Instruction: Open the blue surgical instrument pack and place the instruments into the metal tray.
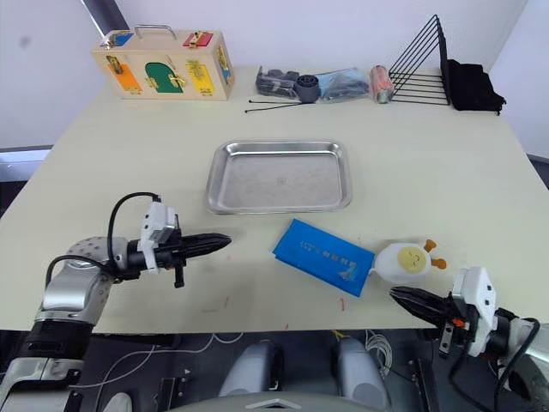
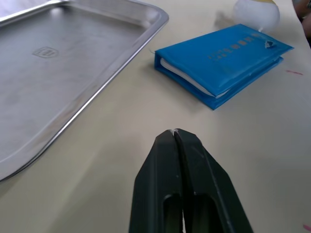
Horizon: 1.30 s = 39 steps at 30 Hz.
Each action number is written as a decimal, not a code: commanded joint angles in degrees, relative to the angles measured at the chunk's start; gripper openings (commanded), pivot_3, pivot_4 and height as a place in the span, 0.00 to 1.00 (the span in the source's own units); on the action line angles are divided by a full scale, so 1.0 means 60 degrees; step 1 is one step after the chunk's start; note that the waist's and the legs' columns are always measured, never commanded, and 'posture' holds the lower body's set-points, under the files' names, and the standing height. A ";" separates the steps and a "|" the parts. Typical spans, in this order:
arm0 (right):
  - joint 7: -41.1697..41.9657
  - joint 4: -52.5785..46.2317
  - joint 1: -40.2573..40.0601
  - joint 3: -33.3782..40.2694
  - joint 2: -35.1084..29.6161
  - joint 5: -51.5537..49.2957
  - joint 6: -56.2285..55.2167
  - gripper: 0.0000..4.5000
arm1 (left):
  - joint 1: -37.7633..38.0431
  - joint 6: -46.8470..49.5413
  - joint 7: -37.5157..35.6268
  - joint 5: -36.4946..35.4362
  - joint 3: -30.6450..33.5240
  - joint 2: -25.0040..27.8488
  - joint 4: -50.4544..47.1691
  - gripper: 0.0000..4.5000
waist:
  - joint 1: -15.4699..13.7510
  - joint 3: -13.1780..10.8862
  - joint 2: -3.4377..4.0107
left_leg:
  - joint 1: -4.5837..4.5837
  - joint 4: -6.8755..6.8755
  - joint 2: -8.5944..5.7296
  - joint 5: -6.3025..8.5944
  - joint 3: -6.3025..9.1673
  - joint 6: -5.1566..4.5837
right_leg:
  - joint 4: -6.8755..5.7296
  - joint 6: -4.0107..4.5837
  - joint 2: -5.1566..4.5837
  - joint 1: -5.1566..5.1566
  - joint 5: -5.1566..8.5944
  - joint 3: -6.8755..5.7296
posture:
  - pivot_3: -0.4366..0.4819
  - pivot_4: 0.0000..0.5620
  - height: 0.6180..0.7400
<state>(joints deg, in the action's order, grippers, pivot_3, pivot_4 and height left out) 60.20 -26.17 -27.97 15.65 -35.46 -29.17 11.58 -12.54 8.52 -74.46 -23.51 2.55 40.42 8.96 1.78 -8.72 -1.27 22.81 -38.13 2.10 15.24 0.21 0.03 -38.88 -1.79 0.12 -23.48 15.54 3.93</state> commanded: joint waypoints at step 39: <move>-0.1742 0.1355 0.2471 -0.2211 0.1095 0.1431 -0.0964 0.01 | -0.1529 -0.0776 -0.0229 0.0835 -0.1367 -0.2055 0.1096 0.00 | -0.0027 0.0003 0.0000 | 0.0009 -0.0030 -0.0002 0.0001 0.0007 -0.0001 | -0.0014 0.0000 0.0011 0.0003 -0.0003 0.0000 | 0.48 0.27 1.00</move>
<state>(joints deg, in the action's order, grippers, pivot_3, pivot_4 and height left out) 49.68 -15.70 -13.90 2.40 -28.39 -19.54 5.93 -22.34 4.30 -75.76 -18.21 -5.25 27.99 17.66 1.62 -8.70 -1.27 22.87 -38.31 2.09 15.24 0.26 0.02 -38.97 -1.79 0.19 -23.46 15.52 3.93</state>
